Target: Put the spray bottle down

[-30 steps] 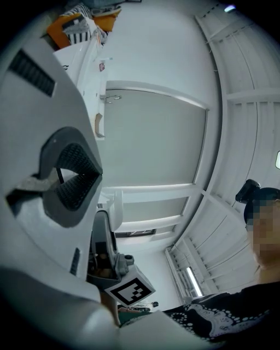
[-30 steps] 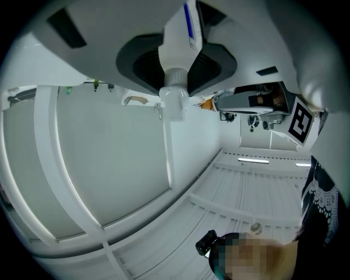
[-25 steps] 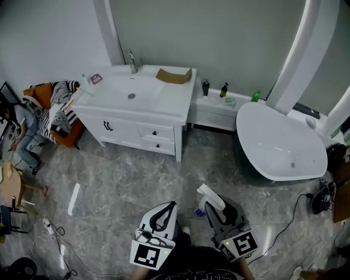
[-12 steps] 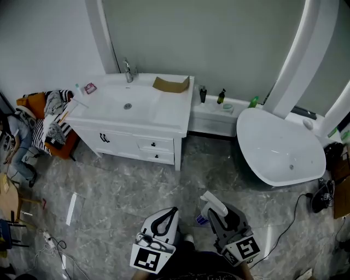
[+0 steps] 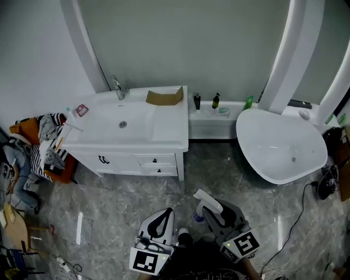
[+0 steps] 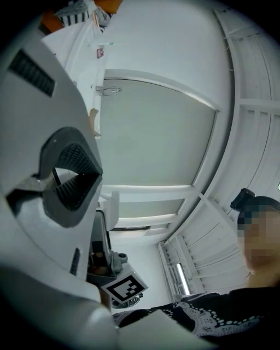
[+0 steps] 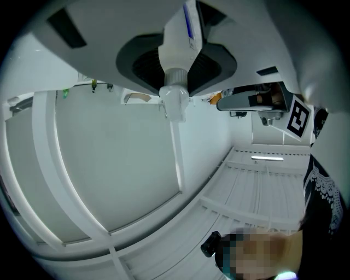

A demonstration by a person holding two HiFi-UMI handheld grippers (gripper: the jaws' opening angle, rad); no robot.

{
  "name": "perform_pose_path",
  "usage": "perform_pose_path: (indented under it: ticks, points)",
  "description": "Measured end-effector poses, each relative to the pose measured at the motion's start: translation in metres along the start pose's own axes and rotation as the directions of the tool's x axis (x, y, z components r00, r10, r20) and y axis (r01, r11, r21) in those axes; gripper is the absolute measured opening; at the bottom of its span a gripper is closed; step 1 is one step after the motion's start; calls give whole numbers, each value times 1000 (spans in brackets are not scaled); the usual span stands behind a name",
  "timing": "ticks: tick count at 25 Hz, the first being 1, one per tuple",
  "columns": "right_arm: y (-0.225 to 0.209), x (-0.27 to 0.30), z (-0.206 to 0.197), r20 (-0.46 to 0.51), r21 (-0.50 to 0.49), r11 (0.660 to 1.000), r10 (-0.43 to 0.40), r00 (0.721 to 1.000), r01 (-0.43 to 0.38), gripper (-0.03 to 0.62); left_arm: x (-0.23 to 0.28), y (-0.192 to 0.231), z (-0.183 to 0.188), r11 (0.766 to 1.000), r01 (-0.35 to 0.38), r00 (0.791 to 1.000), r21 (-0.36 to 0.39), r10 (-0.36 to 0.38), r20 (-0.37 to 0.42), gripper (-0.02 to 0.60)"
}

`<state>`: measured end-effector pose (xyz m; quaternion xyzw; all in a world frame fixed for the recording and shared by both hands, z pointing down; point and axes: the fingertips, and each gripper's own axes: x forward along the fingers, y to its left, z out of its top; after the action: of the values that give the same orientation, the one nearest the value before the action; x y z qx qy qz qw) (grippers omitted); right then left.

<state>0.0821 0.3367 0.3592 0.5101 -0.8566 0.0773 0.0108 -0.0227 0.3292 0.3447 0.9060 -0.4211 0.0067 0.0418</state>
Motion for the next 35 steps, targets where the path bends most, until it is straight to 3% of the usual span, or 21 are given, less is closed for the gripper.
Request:
perform_pose_path:
  ticks: [15, 35]
  points:
    - [-40, 53, -10, -57, 38, 999, -27, 998, 30, 140, 52, 40, -19, 999, 2, 997, -40, -5, -75, 0]
    - [-162, 170, 10, -68, 3, 995, 96, 993, -96, 140, 205, 88, -13, 997, -74, 996, -22, 73, -55, 0]
